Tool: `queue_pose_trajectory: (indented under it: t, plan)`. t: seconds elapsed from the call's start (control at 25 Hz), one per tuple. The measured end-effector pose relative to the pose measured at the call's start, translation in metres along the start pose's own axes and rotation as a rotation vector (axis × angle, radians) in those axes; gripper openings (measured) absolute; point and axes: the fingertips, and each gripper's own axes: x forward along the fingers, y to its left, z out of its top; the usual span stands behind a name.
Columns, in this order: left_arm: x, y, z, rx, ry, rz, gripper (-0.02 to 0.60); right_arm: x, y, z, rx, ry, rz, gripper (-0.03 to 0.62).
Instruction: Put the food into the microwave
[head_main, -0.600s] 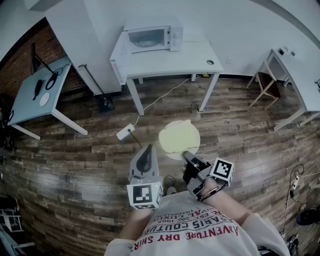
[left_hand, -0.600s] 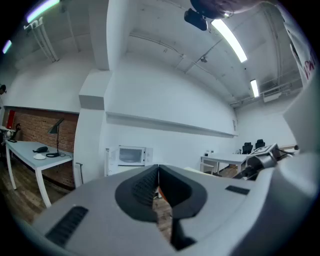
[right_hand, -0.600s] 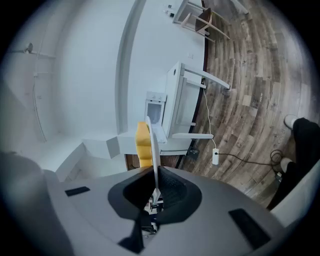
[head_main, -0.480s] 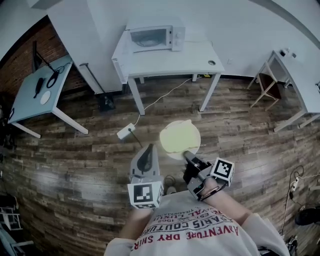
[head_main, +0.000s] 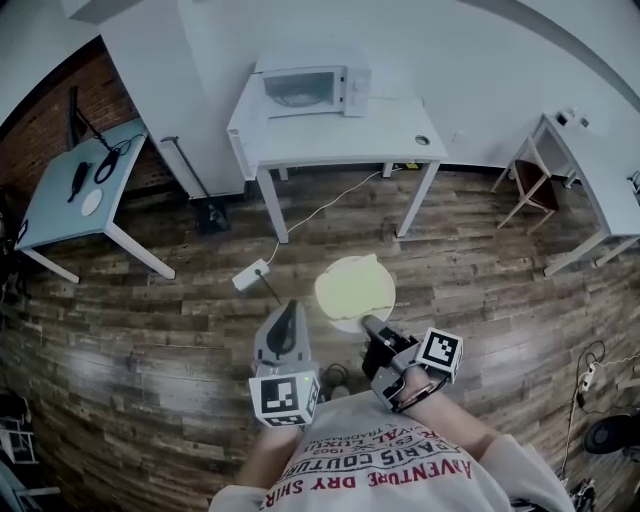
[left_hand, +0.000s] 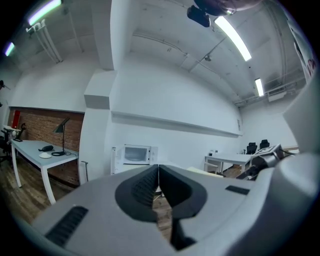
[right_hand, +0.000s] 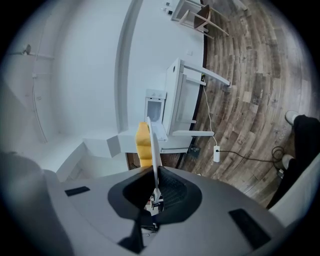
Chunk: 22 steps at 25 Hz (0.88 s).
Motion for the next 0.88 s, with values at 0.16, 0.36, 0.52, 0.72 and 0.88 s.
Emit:
queue_pose_trajectory:
  t: [0.16, 0.36, 0.52, 0.72, 0.88]
  plan:
    - [-0.002, -0.001, -0.002, -0.007, 0.001, 0.001, 0.008, 0.003, 0.005, 0.003, -0.024, 0.005, 0.017, 0.021]
    - [0.002, 0.006, -0.011, -0.022, 0.021, 0.017, 0.008, 0.014, 0.002, 0.007, 0.001, 0.020, 0.014, 0.021]
    - [0.020, 0.011, -0.011, -0.010, 0.026, 0.036, 0.008, 0.030, 0.001, 0.023, 0.023, 0.042, 0.010, 0.021]
    - [0.058, 0.016, -0.012, -0.011, 0.045, 0.068, 0.008, 0.064, 0.001, 0.057, 0.037, 0.083, -0.004, 0.021]
    - [0.102, 0.025, -0.008, -0.004, 0.045, 0.107, 0.008, 0.099, 0.009, 0.096, 0.046, 0.115, 0.008, 0.021]
